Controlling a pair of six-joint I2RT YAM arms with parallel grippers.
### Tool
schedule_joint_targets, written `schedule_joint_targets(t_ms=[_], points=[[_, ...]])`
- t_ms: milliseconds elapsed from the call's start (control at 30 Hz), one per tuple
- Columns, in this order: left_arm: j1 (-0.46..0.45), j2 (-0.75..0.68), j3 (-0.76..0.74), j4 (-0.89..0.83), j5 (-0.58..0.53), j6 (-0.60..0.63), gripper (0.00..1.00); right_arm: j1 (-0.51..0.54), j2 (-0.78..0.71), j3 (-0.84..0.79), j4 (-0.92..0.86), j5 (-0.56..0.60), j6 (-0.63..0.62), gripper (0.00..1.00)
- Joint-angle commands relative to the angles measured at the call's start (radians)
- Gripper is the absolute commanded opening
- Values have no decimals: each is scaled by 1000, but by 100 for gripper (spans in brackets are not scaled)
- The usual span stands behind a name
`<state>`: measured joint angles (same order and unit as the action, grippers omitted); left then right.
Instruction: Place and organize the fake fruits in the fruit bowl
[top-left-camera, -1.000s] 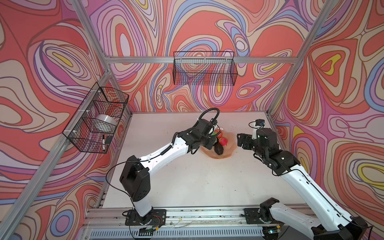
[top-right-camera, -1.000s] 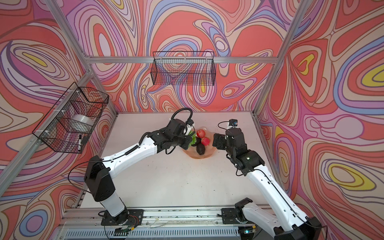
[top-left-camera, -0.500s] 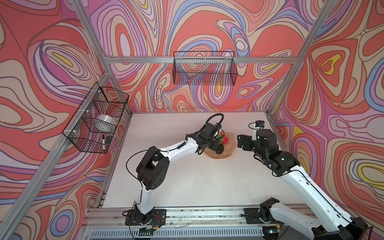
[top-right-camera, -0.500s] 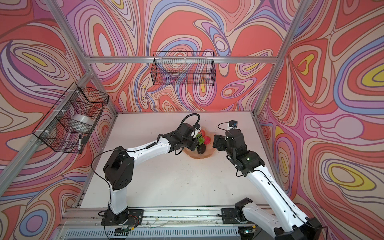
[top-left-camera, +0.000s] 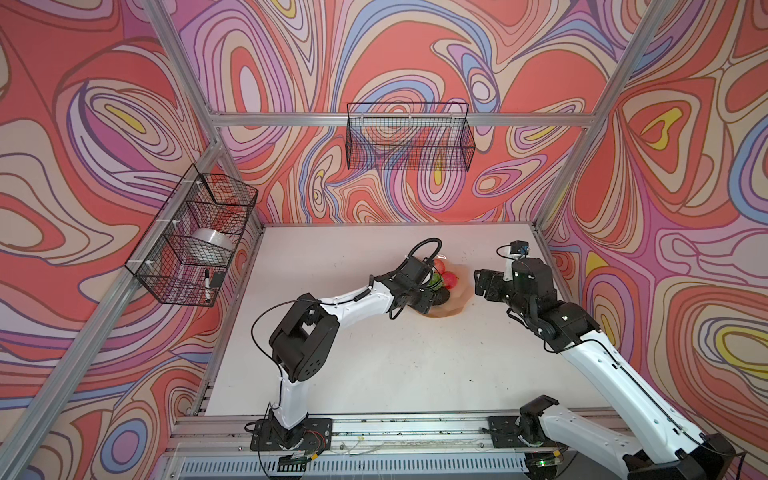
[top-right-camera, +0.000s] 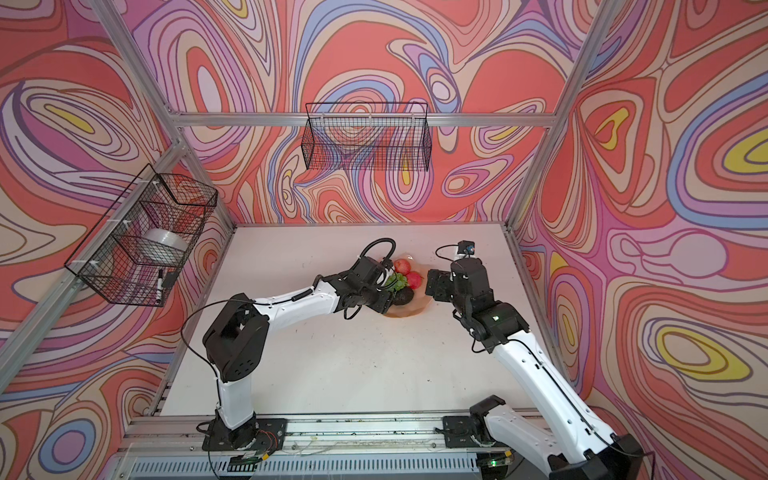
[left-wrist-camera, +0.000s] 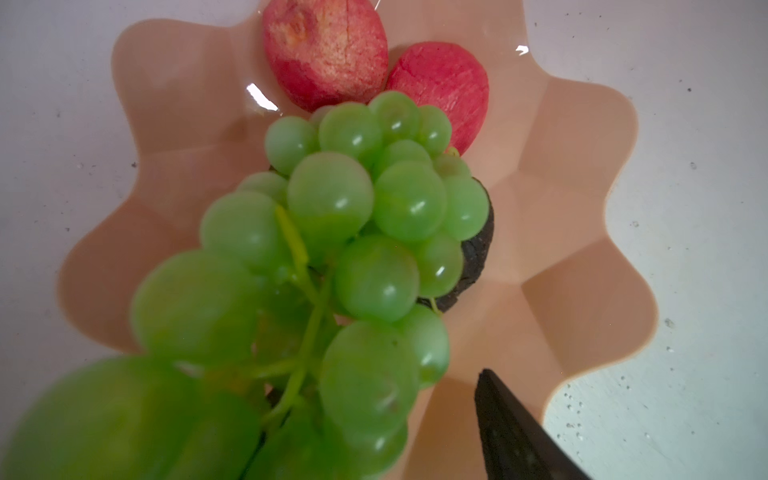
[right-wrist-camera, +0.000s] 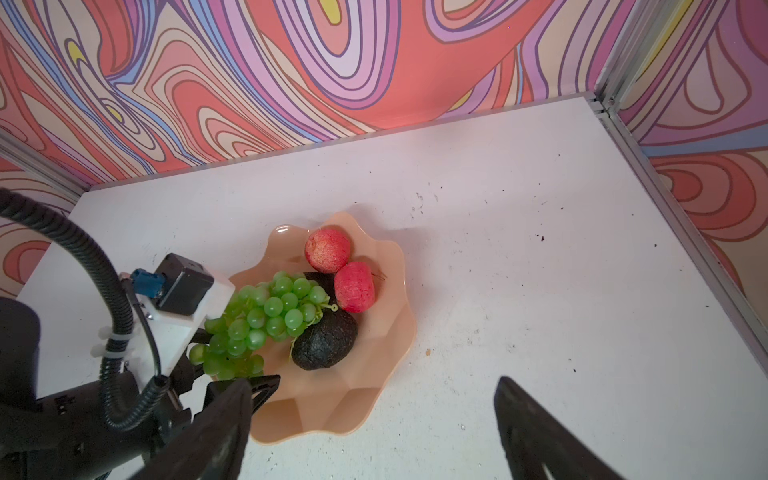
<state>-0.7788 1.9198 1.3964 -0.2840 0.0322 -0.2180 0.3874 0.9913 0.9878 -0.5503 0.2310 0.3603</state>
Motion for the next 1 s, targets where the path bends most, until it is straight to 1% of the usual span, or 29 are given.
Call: schedule_joint_targets(t_ms=[0, 67, 100, 167, 200, 400, 533, 633, 667, 733, 833, 900, 967], points=[[4, -59, -14, -19, -37, -21, 72, -2, 7, -1, 3, -6, 5, 94], [4, -73, -19, -18, -46, -23, 78, -2, 7, -1, 3, -6, 5, 94], [4, -82, -20, -17, -48, -23, 83, -2, 7, 1, 3, -6, 4, 94], [4, -102, -22, -16, -50, -21, 99, -1, 8, 2, 1, -5, 3, 94], [5, -114, -25, -11, -50, -21, 100, -2, 8, 2, 1, -6, 1, 94], [4, -168, -38, 13, -75, -16, 100, -1, 10, -2, 15, -11, -6, 94], [4, -165, -32, 47, -101, -16, 100, -1, 16, -1, 20, -21, -7, 94], [9, -187, -54, 82, -153, -13, 100, -1, 19, -4, 24, -19, -15, 95], [16, -211, -83, 119, -176, -12, 100, -2, 17, -11, 30, -18, -26, 95], [33, -284, -182, 248, -198, 8, 100, -2, 4, -48, 75, -18, -64, 98], [61, -427, -390, 507, -230, 88, 100, -12, -24, -156, 202, 9, -129, 98], [87, -529, -519, 643, -273, 154, 100, -52, -8, -210, 285, 0, -161, 98], [126, -619, -613, 695, -313, 183, 100, -112, 36, -246, 357, -44, -173, 98]])
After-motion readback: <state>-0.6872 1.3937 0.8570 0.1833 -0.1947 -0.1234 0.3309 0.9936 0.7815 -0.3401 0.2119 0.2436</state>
